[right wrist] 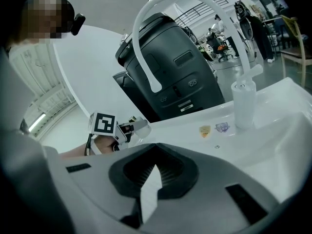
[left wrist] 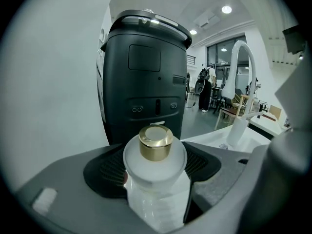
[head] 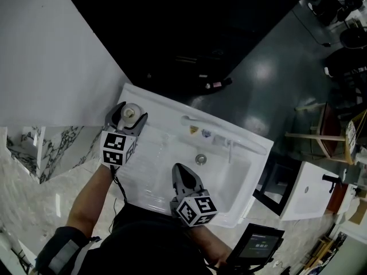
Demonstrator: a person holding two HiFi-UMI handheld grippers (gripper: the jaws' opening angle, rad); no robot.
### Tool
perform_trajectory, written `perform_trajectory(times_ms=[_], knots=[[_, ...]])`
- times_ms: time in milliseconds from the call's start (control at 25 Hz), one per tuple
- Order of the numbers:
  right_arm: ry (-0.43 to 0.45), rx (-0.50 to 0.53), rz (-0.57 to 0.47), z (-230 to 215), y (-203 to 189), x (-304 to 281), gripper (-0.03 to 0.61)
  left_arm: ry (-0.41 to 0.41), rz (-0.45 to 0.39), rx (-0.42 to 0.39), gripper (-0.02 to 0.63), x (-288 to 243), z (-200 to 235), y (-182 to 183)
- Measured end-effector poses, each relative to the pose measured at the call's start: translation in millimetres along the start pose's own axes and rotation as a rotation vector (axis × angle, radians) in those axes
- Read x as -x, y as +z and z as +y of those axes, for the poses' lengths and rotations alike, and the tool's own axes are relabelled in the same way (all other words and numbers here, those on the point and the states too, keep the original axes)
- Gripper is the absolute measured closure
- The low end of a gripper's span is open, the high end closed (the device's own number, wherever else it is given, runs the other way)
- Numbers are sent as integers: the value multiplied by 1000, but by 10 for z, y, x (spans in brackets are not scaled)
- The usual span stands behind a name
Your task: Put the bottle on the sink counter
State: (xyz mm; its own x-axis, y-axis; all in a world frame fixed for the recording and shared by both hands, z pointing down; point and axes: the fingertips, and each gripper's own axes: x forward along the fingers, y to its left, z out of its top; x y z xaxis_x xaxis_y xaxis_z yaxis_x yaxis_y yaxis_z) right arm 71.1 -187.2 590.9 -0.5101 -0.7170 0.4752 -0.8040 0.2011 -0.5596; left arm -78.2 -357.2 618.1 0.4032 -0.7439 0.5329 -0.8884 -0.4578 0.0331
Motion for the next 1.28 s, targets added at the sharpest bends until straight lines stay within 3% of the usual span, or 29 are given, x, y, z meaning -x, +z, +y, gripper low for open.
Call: perform_trajectory(times_ms=[1280], knots=[[-39,-28,22,-63,-127,-22,583,-4,72,-11,278,-553,49,-309]])
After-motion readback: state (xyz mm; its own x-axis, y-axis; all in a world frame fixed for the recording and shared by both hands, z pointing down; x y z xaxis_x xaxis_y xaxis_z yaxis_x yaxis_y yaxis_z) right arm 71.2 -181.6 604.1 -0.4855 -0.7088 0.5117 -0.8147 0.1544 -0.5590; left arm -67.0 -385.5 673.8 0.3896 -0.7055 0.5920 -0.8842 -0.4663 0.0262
